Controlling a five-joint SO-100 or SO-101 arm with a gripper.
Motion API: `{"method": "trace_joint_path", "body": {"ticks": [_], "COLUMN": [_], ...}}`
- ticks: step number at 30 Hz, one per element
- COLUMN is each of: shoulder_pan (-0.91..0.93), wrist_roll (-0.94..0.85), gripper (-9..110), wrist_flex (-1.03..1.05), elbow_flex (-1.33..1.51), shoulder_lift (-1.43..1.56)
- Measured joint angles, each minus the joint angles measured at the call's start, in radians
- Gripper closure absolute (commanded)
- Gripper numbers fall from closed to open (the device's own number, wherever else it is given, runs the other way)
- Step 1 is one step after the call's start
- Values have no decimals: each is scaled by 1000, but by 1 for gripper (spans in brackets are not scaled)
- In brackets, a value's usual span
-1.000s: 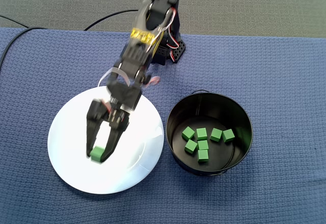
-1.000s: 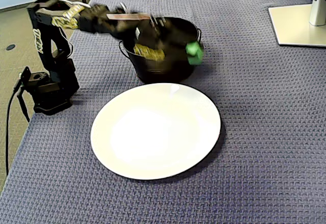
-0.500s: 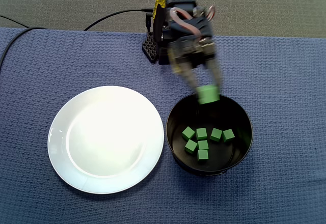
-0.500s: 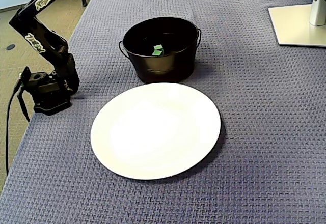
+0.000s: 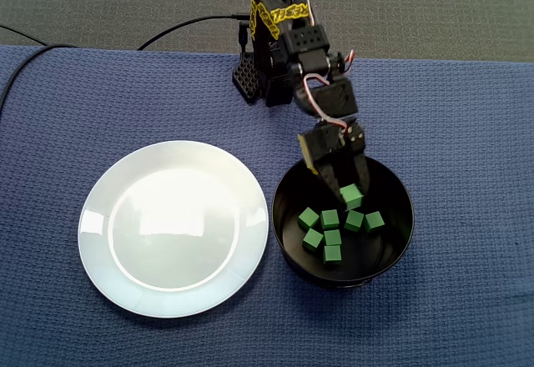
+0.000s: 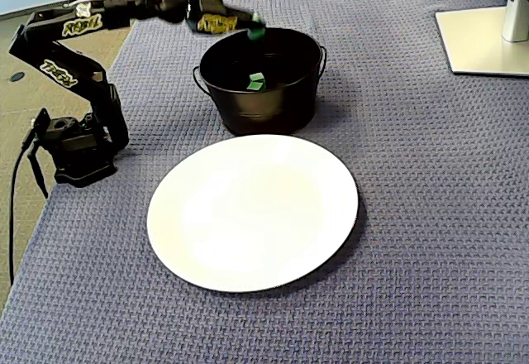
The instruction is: Pick up the items on the white plate and put them in the black container.
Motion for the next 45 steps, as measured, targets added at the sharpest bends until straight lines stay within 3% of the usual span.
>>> {"method": "trace_joint_path", "body": {"ticks": [6, 13, 19, 26, 35, 45], "shoulder_pan": [-8, 28, 69, 184, 371, 434], "wrist_roll": [78, 140, 164, -5, -98, -153], "gripper": [87, 82, 84, 87, 87, 89], "wrist_flex": [-26, -43, 187, 453, 723, 821], "elbow_flex": [80, 44, -195, -350, -14, 531], "shoulder_lift": [0, 17, 117, 295, 620, 827]}}
